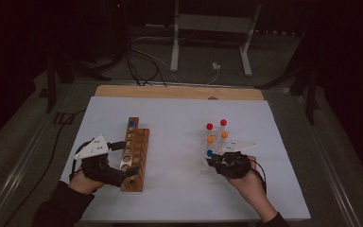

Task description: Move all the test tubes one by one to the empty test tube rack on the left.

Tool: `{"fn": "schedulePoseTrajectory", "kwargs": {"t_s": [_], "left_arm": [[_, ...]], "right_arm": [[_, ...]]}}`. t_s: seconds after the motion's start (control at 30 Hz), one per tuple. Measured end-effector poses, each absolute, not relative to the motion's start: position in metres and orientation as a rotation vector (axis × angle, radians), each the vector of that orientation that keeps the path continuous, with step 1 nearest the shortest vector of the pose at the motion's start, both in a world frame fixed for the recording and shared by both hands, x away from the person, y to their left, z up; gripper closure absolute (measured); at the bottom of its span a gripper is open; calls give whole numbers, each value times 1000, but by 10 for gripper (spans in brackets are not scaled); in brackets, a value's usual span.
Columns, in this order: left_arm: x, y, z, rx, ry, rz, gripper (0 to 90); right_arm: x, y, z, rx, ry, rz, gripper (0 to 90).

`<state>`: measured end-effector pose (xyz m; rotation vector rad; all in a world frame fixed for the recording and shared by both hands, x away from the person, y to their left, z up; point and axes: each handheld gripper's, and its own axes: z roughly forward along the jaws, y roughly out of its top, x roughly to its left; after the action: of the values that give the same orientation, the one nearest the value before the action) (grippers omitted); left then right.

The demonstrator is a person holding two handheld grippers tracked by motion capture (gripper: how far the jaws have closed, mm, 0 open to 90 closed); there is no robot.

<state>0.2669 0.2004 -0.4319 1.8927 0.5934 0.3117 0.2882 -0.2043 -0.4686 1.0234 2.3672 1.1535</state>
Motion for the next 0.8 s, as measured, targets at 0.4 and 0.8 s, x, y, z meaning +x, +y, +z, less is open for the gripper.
{"fn": "schedulePoseTrajectory", "kwargs": {"t_s": [0.4, 0.8], "left_arm": [[268, 200, -433, 1905, 592, 302, 19], [267, 197, -424, 1901, 567, 291, 19]], "right_arm": [[287, -199, -467, 993, 2351, 1096, 773], [271, -204, -431, 919, 2265, 1164, 773]]}}
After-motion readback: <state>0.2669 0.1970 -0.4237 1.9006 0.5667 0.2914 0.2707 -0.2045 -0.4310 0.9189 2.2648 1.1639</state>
